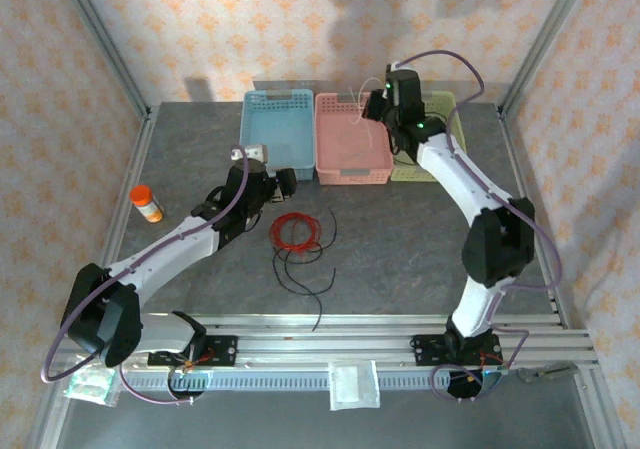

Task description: Untangle the cables

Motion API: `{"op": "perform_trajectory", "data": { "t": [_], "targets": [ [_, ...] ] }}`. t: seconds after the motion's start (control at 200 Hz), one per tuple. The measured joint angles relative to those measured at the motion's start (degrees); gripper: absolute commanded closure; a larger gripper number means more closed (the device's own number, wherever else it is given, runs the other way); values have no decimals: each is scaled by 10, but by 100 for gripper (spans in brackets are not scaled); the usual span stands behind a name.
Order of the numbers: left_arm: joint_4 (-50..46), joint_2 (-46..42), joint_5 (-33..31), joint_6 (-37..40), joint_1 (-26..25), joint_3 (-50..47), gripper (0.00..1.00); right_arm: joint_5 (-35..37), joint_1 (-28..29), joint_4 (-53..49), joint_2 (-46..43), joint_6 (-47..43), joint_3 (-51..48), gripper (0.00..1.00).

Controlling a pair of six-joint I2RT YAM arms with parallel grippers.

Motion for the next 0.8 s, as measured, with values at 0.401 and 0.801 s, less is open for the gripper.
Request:
{"op": "perform_trajectory", "data": {
  "t": [0.401,0.801],
  "targets": [
    [6,-3,5,-38,8,-32,12,14,-17,-58,214,10,215,100],
    [13,-11,21,-76,16,-66,12,12,-17,-144,310,22,277,70]
  ]
}}
